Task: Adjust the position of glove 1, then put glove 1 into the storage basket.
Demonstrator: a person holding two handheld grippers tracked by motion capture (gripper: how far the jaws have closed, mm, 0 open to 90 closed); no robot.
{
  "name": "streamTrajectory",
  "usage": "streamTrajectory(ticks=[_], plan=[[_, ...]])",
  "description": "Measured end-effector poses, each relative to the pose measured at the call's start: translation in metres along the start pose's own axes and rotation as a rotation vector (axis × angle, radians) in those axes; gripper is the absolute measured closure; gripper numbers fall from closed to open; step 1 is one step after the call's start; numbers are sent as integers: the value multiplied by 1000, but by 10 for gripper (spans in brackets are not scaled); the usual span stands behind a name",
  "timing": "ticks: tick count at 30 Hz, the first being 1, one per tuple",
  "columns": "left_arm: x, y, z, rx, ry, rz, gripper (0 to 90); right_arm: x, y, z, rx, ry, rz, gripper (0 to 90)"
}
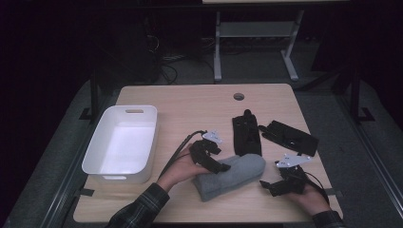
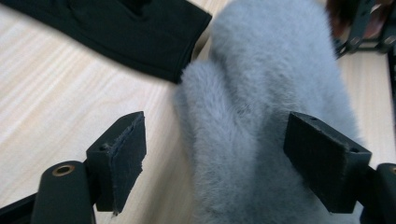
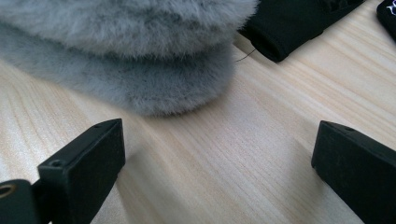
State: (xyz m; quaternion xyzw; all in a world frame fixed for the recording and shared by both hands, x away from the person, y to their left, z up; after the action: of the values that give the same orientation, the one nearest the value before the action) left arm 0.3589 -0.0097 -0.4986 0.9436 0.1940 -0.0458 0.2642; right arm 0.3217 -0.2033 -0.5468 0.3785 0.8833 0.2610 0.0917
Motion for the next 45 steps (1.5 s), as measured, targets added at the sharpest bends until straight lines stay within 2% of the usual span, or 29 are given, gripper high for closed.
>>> streamTrajectory(ticks=[4, 5, 9, 13, 16, 20, 25, 30, 33, 35, 37, 40, 42, 45], plan=[[-3, -2, 7, 33, 10, 13, 185, 0, 0, 0, 0, 0, 0, 25], [-2, -4, 9, 46, 27, 19, 185, 0, 0, 0, 0, 0, 0, 25], [-2, -7, 14, 63, 39, 18, 183, 0, 0, 0, 0, 1, 0, 25], [-4, -7, 15, 76, 61, 37, 178, 0, 0, 0, 1, 1, 1, 25], [-7, -8, 19, 89, 47, 23, 167, 0, 0, 0, 0, 0, 0, 25], [-10, -11, 24, 112, -15, -7, 161, 0, 0, 0, 1, 0, 0, 25], [-10, -12, 28, 106, -60, -5, 211, 0, 0, 0, 2, 1, 0, 25], [-11, -12, 28, 108, -64, 5, 224, 0, 1, 0, 2, 1, -2, 25], [-14, -12, 28, 114, -79, 16, 269, 0, 1, 0, 2, 1, -2, 25], [-17, -12, 29, 122, -84, 17, 342, 0, 1, 1, 2, 1, -2, 25], [-22, -11, 31, 132, -116, 22, 374, 0, 1, 1, 2, 1, -3, 25], [-27, -10, 32, 141, -137, 24, 417, 0, 1, 1, 2, 1, -3, 25], [-27, -10, 32, 143, -146, 24, 464, 0, 1, 1, 2, 1, -2, 25], [-28, -11, 32, 140, -189, 16, 522, 0, 1, 1, 2, 1, -3, 25]])
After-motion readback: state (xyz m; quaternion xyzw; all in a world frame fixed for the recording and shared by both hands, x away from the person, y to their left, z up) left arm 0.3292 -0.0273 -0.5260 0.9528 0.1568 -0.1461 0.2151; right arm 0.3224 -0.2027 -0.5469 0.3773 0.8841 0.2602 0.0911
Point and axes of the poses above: each handheld gripper's, and its own axes: z roughly forward along the jaws, y roughly out of its top, x roughly to its left, the point moved 9 cm from there along z, roughly forward along the jaws, and after that the axes turned 13 degrees about x, right-handed, at the moved point
